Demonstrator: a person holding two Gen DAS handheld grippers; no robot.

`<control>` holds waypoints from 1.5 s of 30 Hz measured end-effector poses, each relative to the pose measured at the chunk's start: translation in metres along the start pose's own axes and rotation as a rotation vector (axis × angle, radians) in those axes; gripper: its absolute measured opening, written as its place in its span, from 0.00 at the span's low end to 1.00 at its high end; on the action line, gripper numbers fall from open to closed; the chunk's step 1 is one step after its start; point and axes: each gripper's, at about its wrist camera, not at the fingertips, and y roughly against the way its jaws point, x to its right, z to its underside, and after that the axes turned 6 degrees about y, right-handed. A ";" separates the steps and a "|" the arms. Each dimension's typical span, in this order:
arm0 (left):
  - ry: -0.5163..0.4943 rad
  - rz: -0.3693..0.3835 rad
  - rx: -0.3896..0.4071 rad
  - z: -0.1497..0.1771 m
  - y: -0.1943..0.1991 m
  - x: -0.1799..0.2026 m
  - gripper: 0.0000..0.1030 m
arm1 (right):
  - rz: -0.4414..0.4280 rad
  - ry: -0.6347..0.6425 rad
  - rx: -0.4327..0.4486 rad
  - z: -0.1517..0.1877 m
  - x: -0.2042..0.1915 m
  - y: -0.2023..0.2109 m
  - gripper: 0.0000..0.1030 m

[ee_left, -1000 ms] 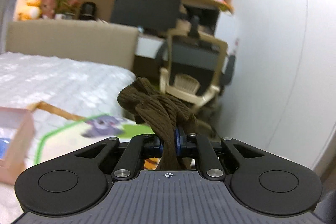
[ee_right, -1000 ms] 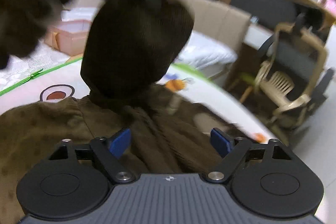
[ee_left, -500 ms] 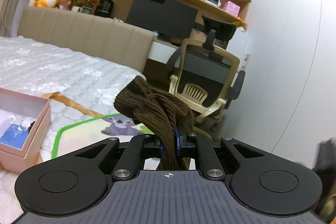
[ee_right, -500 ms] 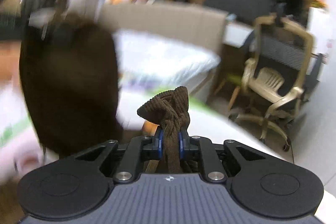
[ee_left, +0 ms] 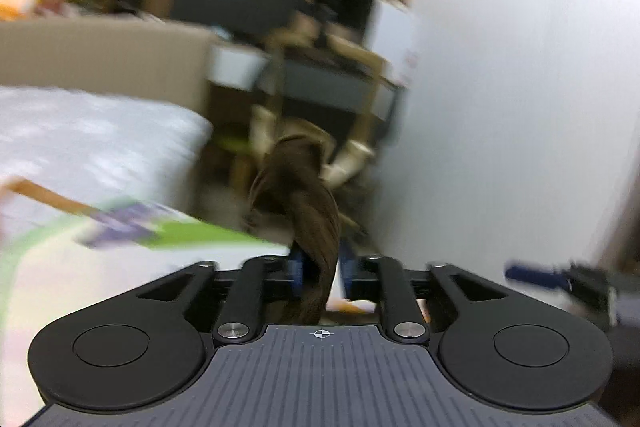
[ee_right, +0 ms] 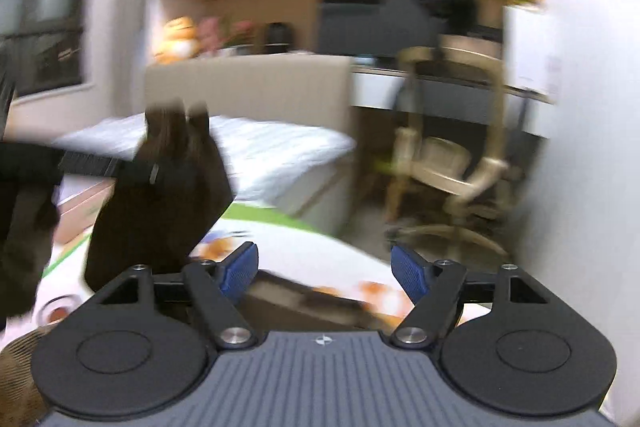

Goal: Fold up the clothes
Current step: 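Lay the held sleeve across the garment body and open the left gripper, then grasp the garment edge with the right gripper while the left gripper grasps beside it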

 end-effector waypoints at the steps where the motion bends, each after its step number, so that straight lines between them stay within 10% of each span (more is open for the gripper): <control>1: -0.001 0.060 -0.041 0.008 -0.008 0.008 0.56 | 0.013 -0.044 -0.012 0.003 0.012 0.003 0.72; 6: -0.054 0.128 -0.116 0.031 -0.010 0.021 0.81 | 0.013 -0.258 -0.073 0.022 0.056 0.010 0.72; 16: 0.037 -0.106 -0.105 0.016 0.021 -0.073 0.91 | -0.101 -0.352 -0.324 0.055 0.001 -0.093 0.72; 20: 0.058 -0.121 -0.154 0.023 0.020 -0.095 0.91 | -0.120 -0.280 -0.318 0.057 -0.021 -0.099 0.22; 23: 0.074 -0.118 -0.167 0.025 0.011 -0.102 0.91 | -0.094 -0.239 -0.232 0.040 -0.019 -0.078 0.18; 27: 0.062 -0.076 -0.208 0.030 -0.004 -0.100 0.91 | -0.019 -0.159 -0.205 0.029 -0.002 -0.055 0.18; 32: 0.050 -0.093 -0.297 0.044 -0.030 -0.095 0.91 | 0.040 -0.143 -0.392 0.069 0.010 -0.063 0.31; 36: 0.033 -0.166 -0.366 0.051 -0.044 -0.098 0.91 | 0.056 -0.082 -0.358 0.077 0.009 -0.056 0.49; 45: -0.001 -0.172 -0.391 0.053 -0.044 -0.099 0.93 | 0.090 0.044 -0.306 0.077 0.003 -0.038 0.52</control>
